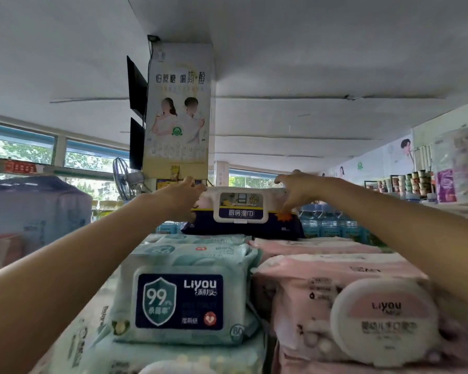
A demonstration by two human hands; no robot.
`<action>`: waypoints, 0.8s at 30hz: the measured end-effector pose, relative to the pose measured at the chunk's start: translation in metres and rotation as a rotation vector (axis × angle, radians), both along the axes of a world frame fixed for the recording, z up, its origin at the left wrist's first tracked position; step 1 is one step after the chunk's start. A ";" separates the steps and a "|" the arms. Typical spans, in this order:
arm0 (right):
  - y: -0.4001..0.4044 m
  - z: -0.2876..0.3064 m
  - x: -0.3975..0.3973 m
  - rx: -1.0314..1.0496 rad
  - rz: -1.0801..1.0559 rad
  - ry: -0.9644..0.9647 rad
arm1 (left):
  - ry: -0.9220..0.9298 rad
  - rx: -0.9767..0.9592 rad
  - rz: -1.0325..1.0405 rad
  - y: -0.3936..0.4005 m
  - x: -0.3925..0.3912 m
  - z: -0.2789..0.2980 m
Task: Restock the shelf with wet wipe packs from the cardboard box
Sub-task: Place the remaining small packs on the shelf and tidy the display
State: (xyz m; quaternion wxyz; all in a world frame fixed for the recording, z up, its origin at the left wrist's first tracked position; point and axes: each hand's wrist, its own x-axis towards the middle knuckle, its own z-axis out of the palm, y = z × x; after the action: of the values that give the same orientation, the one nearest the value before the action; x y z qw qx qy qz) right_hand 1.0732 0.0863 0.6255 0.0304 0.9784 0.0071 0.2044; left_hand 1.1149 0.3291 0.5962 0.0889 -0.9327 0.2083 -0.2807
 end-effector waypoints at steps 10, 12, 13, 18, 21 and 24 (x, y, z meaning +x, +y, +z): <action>0.074 -0.042 -0.106 -0.011 0.331 -0.045 | 0.205 -0.090 -0.295 0.046 -0.100 -0.037; 0.089 -0.055 -0.117 -0.047 0.338 -0.005 | 0.226 -0.106 -0.318 0.051 -0.114 -0.044; 0.095 -0.061 -0.122 -0.055 0.347 0.023 | 0.235 -0.117 -0.317 0.052 -0.120 -0.047; 0.107 -0.080 -0.141 -0.022 0.327 0.162 | 0.283 -0.065 -0.241 0.054 -0.138 -0.059; 0.113 -0.091 -0.137 -0.295 0.249 0.064 | 0.254 -0.014 -0.205 0.051 -0.140 -0.061; 0.110 -0.100 -0.135 -0.431 0.165 0.014 | 0.215 -0.019 -0.202 0.050 -0.136 -0.069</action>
State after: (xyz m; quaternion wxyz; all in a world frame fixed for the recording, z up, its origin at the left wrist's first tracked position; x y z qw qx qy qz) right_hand 0.9380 0.1958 0.5259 0.2217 0.9469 0.1305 0.1931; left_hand 0.9791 0.3793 0.5272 0.0286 -0.9324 0.3070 -0.1886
